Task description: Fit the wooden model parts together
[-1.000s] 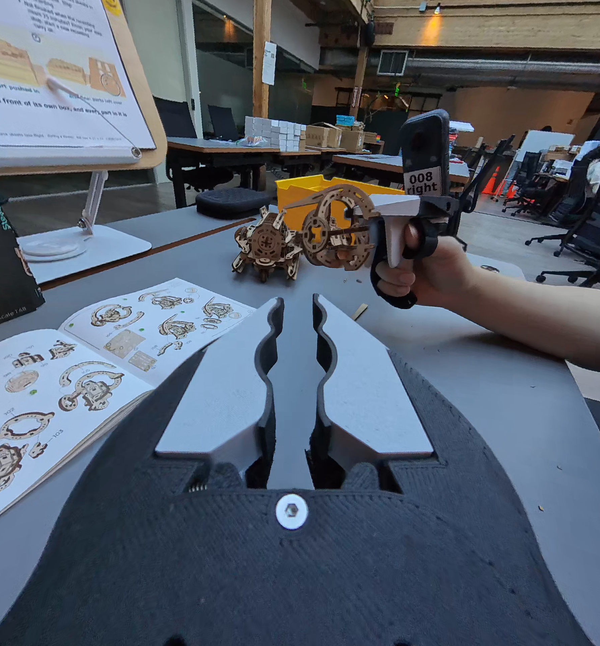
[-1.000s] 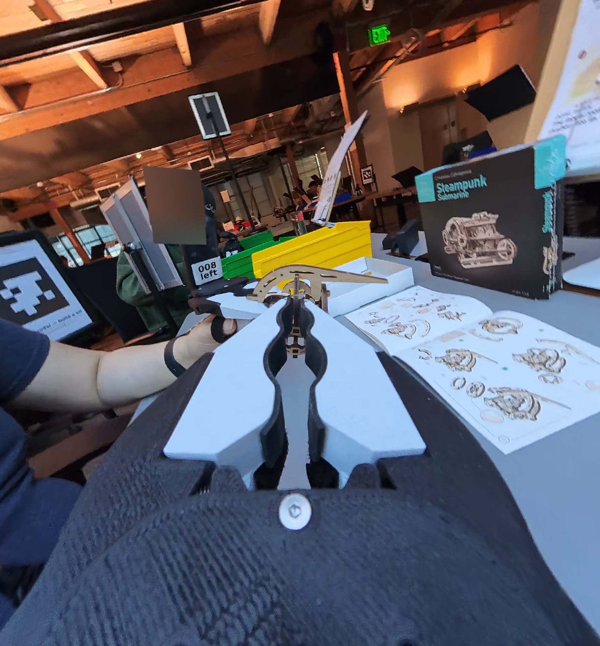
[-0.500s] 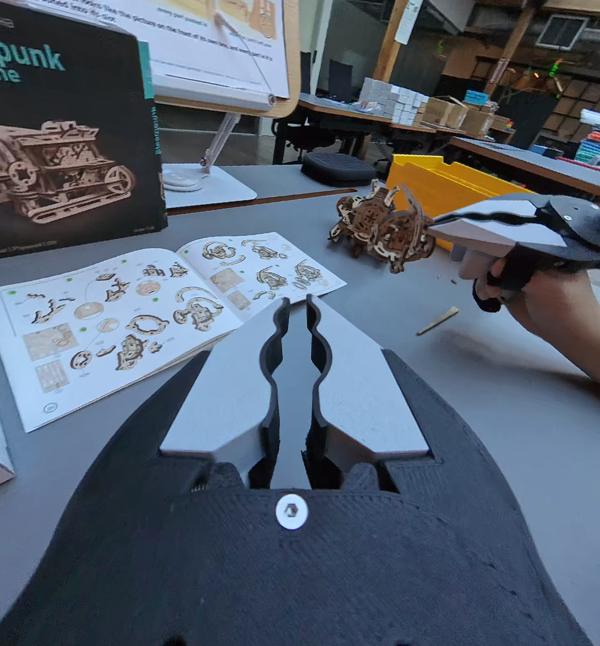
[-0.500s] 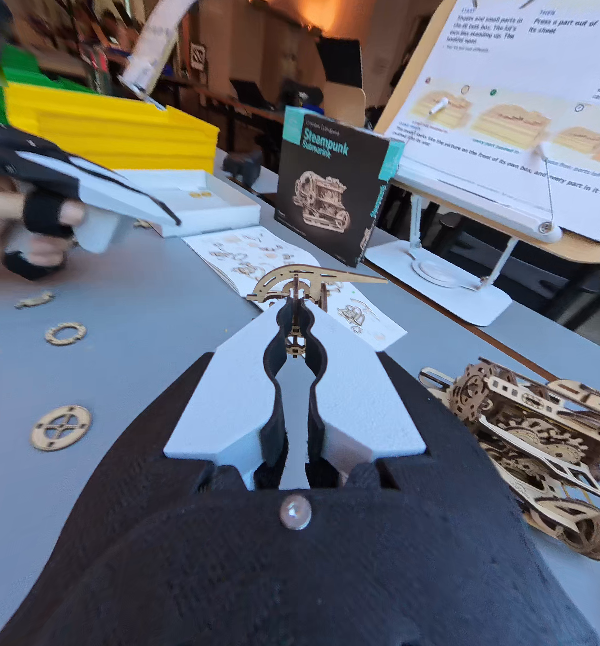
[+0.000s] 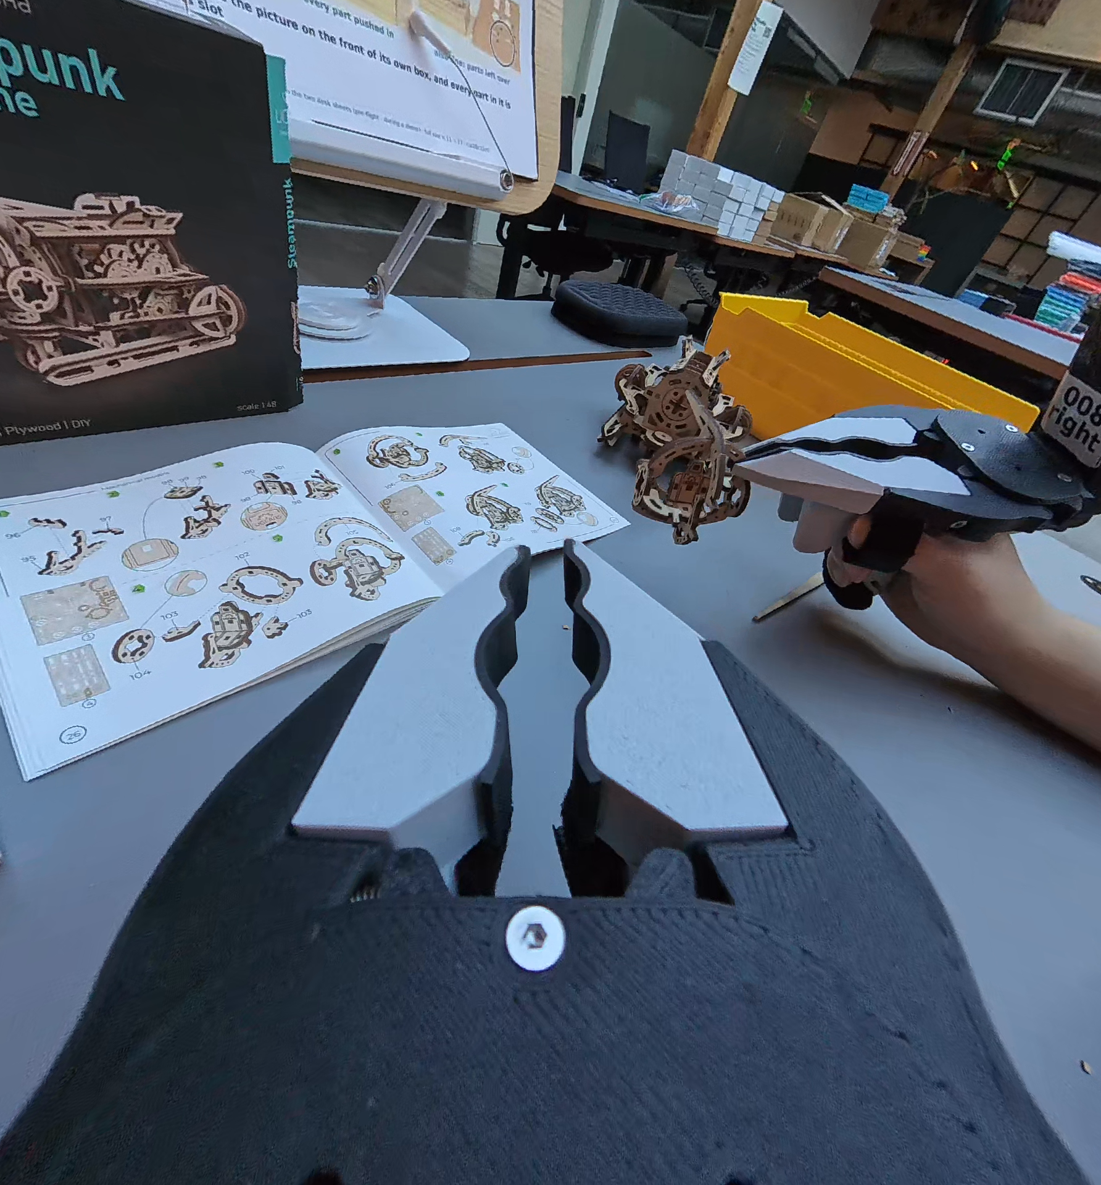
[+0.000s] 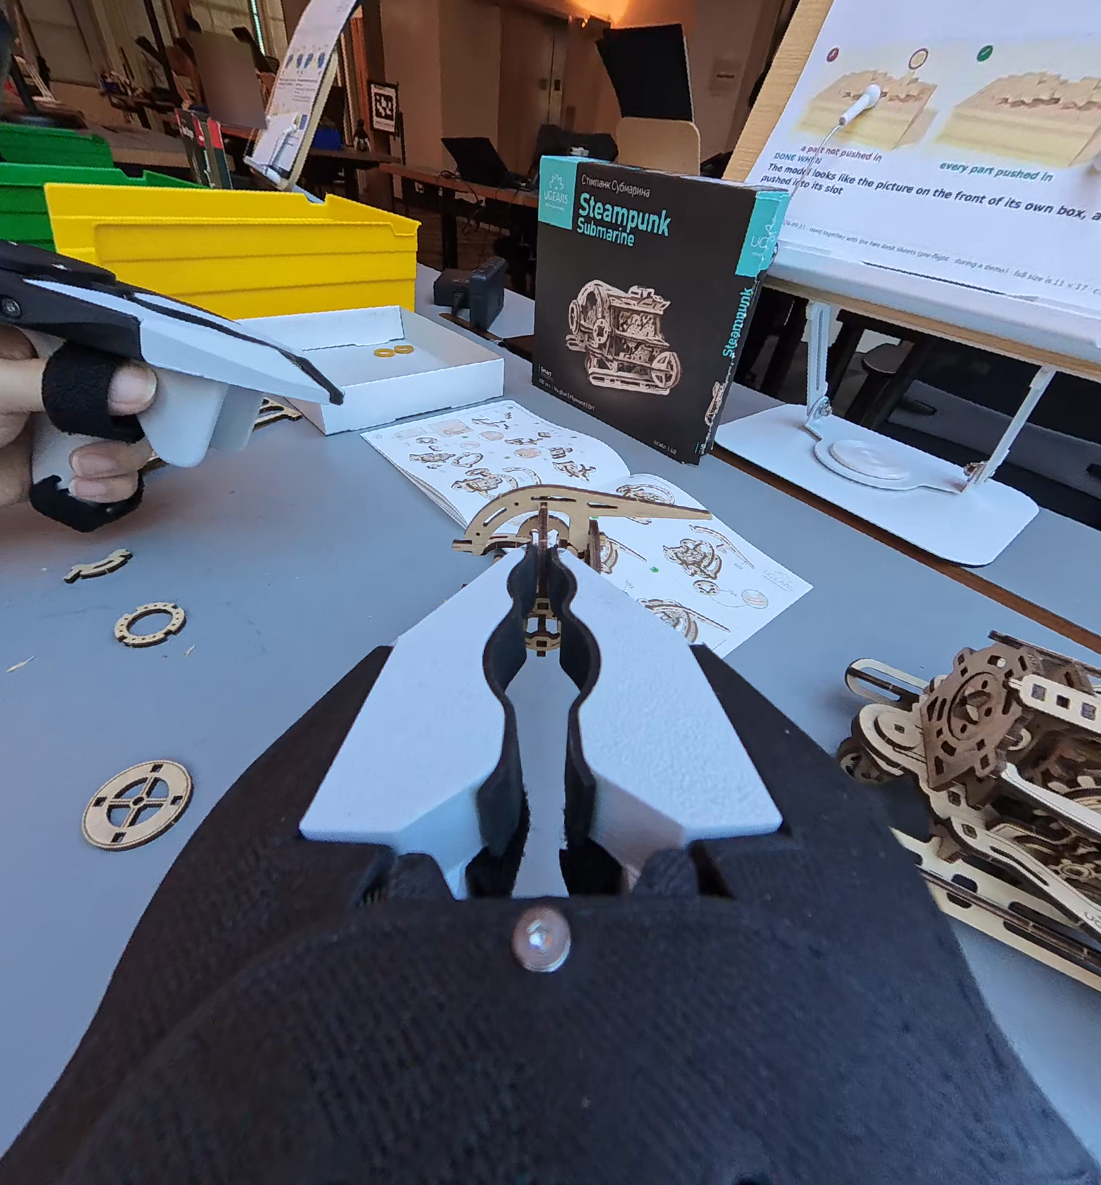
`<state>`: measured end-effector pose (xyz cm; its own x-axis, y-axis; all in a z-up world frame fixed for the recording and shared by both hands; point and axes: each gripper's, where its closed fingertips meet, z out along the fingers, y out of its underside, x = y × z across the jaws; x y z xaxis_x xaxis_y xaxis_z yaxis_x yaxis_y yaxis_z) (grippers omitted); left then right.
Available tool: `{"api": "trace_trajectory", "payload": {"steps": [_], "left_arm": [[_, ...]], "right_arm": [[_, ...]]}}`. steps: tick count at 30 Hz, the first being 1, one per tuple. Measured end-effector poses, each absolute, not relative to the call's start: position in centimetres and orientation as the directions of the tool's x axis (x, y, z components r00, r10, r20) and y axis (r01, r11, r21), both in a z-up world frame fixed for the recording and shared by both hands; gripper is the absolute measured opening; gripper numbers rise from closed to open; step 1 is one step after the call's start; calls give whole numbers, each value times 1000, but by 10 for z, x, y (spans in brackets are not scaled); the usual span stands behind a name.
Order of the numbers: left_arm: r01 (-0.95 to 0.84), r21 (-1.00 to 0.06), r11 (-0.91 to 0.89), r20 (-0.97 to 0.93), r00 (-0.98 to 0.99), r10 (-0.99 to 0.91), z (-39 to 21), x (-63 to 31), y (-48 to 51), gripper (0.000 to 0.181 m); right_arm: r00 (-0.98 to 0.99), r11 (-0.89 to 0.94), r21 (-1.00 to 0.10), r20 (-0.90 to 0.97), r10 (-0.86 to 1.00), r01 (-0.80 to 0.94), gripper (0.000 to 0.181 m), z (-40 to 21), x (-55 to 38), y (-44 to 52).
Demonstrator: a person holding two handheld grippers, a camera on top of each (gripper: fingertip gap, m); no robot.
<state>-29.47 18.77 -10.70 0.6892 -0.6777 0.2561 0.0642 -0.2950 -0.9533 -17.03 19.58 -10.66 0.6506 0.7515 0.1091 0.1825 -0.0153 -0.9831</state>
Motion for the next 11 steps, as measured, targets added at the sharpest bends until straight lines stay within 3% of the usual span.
{"api": "trace_trajectory", "payload": {"steps": [11], "left_arm": [[81, -954, -290, 264, 686, -677, -105, -295, 188, 9]], "right_arm": [[618, 12, -991, 93, 781, 133, 0, -97, -172, 189]]}}
